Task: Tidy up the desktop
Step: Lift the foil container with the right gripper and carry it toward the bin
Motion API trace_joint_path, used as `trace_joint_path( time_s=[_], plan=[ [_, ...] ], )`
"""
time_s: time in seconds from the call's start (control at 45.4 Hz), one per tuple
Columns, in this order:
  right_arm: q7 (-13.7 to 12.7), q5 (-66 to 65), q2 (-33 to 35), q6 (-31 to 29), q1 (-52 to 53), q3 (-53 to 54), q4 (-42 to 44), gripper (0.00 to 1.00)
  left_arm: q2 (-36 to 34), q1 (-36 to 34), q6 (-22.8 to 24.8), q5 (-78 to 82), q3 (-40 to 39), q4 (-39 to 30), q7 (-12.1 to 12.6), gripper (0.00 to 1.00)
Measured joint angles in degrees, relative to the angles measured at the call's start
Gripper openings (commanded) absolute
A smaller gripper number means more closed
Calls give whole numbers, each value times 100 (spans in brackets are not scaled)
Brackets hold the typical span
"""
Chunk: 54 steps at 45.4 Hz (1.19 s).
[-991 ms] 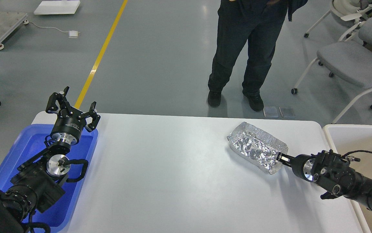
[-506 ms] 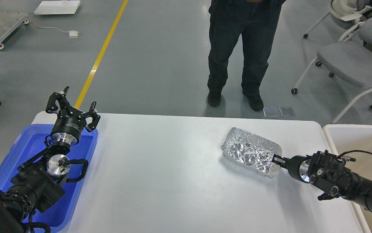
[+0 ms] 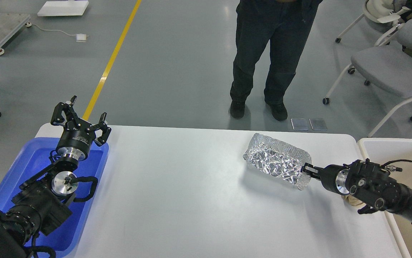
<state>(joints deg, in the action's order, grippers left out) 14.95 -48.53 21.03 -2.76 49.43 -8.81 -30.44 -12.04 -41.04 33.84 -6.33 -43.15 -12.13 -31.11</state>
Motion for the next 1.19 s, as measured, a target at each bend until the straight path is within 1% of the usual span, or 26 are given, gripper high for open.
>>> trace_joint_path(
  time_s=[0.286, 0.528, 0.793, 1.189],
  plan=[
    [88, 21, 571, -196, 359, 91, -388, 0, 0, 0, 0, 0, 0, 0, 0, 100],
    [250, 23, 881, -244, 522, 106, -526, 0, 0, 0, 0, 0, 0, 1, 0, 100],
    [386, 23, 1155, -256, 672, 119, -541, 0, 0, 0, 0, 0, 0, 1, 0, 100],
    [433, 95, 1689, -199, 814, 256, -336, 0, 0, 0, 0, 0, 0, 1, 0, 100]
  ],
)
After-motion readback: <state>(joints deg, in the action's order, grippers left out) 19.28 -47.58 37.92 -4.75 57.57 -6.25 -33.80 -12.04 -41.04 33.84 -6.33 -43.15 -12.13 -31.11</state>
